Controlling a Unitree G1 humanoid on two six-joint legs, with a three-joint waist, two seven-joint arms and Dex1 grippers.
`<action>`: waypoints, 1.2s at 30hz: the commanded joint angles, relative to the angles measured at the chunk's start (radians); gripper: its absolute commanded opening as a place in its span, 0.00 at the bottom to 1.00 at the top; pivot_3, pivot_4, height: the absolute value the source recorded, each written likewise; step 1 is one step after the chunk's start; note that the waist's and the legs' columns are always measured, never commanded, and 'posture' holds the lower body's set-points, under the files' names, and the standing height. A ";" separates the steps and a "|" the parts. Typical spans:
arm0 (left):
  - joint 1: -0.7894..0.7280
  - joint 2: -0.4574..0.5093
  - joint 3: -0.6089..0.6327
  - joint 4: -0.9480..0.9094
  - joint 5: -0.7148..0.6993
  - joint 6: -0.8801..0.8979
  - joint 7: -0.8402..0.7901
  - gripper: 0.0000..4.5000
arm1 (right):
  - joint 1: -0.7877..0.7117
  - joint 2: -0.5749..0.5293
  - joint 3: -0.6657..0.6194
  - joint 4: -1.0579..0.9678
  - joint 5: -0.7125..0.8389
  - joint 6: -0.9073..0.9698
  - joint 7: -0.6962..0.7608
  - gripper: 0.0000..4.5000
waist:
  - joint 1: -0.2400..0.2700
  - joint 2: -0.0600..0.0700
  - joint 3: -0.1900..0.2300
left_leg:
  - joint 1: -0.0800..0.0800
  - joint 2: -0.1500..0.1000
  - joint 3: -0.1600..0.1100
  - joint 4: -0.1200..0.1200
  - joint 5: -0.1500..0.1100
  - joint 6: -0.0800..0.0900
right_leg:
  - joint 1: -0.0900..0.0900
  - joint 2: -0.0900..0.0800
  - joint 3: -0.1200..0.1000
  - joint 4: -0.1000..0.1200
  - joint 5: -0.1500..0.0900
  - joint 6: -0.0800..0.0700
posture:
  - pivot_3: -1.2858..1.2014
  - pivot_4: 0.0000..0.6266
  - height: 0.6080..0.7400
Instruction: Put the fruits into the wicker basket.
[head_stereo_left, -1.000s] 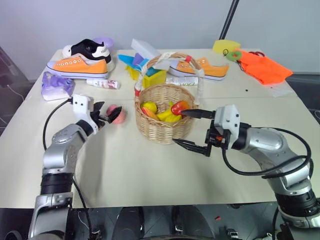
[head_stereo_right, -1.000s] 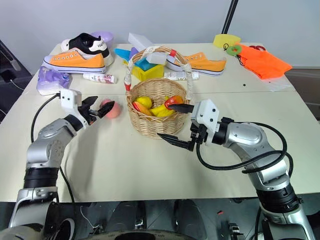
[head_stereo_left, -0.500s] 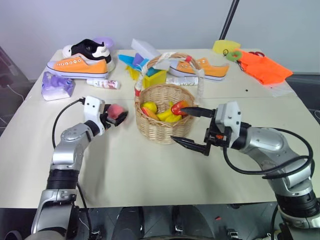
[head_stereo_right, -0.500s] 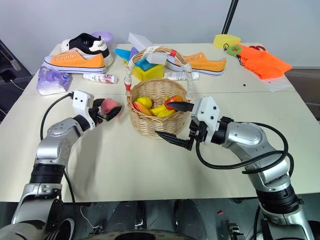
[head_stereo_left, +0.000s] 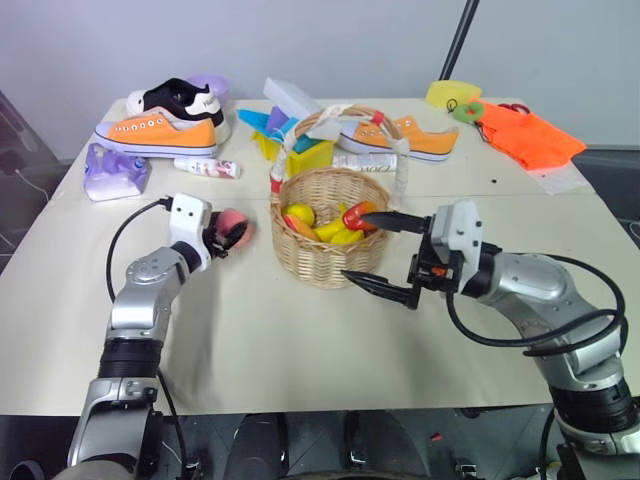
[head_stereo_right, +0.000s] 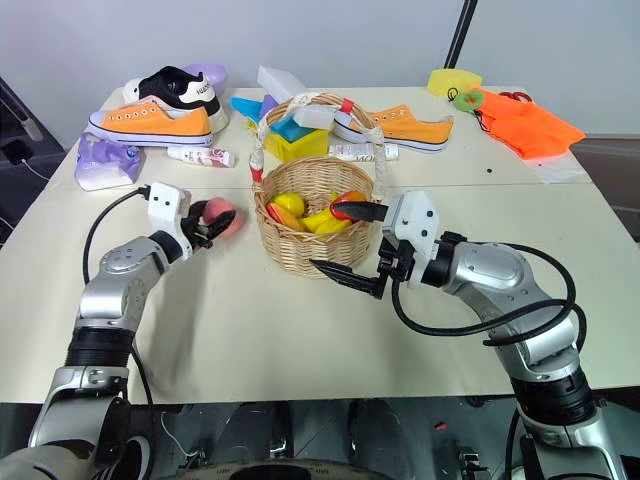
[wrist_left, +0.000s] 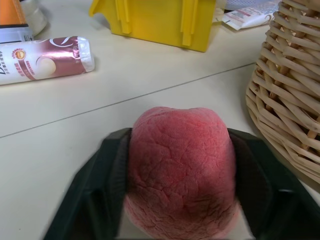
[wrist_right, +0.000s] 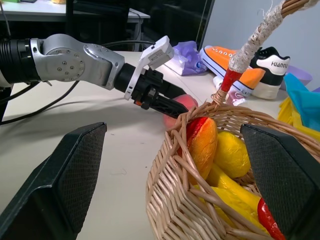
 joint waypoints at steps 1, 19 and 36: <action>0.018 -0.003 -0.012 -0.049 -0.001 0.010 -0.010 0.61 | -0.021 0.002 -0.028 -0.003 0.004 -0.022 0.003 1.00 | -0.001 0.000 0.000 | 0.000 0.000 0.000 0.000 0.000 0.000 | 0.000 0.000 0.000 0.000 0.000 0.000 | 0.52 0.24 1.00; 0.086 0.107 0.136 -0.714 -0.641 0.394 -0.110 0.61 | -0.011 0.065 -0.135 0.141 -0.076 -0.151 -0.105 1.00 | -0.013 0.000 0.001 | 0.001 0.000 -0.001 0.001 0.000 -0.001 | 0.001 0.000 0.001 0.000 0.000 -0.001 | 0.52 0.24 1.00; -0.012 -0.063 -0.082 -0.564 -0.344 0.180 -0.061 0.99 | 0.022 0.121 -0.147 0.125 -0.104 -0.142 -0.203 1.00 | -0.007 -0.001 0.001 | 0.000 0.002 0.000 -0.001 0.001 -0.001 | -0.001 0.004 0.001 0.000 0.000 0.000 | 0.52 0.24 1.00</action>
